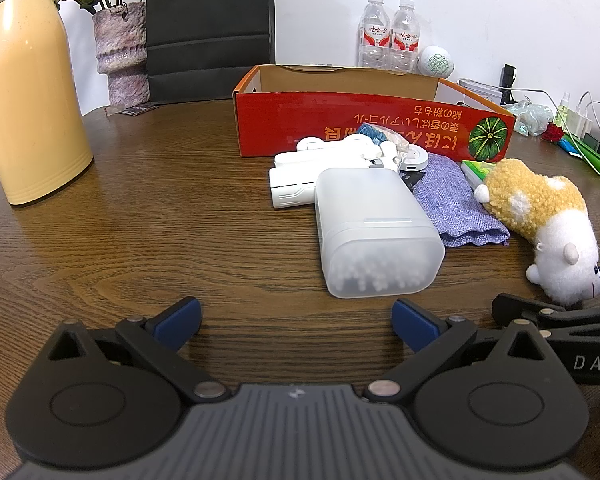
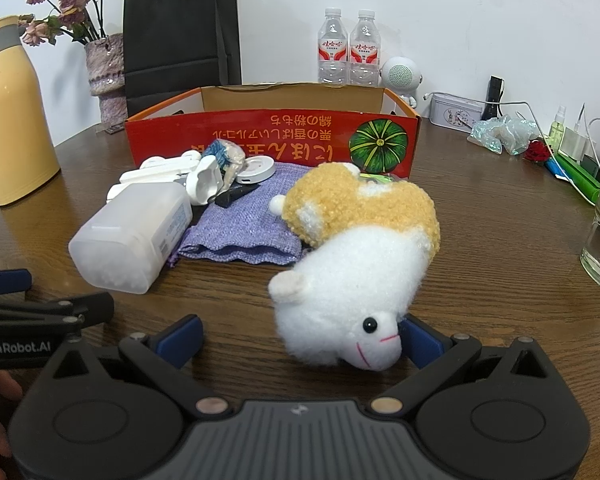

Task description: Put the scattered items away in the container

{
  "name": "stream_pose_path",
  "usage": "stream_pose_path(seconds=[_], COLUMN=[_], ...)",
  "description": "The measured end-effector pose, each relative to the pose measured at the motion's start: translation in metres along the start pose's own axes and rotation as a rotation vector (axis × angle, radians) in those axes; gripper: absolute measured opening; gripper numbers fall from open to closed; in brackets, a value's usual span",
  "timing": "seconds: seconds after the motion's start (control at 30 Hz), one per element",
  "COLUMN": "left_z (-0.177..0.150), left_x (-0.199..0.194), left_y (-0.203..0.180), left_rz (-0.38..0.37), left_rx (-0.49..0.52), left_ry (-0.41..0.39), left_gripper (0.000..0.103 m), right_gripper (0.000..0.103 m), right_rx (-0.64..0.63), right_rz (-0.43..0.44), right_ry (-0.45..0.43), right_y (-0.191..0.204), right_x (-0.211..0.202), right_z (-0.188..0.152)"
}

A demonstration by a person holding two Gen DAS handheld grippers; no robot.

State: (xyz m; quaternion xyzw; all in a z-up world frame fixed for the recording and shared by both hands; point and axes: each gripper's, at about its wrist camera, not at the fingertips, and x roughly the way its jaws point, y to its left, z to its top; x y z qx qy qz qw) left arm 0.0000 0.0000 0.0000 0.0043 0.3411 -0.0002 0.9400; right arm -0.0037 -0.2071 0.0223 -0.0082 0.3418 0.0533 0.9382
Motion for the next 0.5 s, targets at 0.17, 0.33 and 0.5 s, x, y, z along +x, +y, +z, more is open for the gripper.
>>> stream_pose_path(seconds=[0.17, 0.33, 0.5], left_z=[0.0000, 0.0000, -0.0001], left_x=[0.0000, 0.0000, 0.0000], left_y=[0.0000, -0.0001, -0.0001], left_rz=[0.000, 0.000, 0.000], left_rx=[0.000, 0.000, 0.001], left_ry=[0.000, 0.000, 0.000], left_gripper=[0.103, 0.103, 0.103], right_gripper=[0.103, 0.103, 0.103], right_rx=[0.000, -0.001, -0.001], right_rz=[0.000, 0.000, 0.000], right_ry=[0.000, 0.000, 0.000], right_y=[-0.0003, -0.0004, -0.0006], right_x=[-0.0004, -0.0005, -0.0009], right_z=[-0.0007, -0.0009, -0.0012])
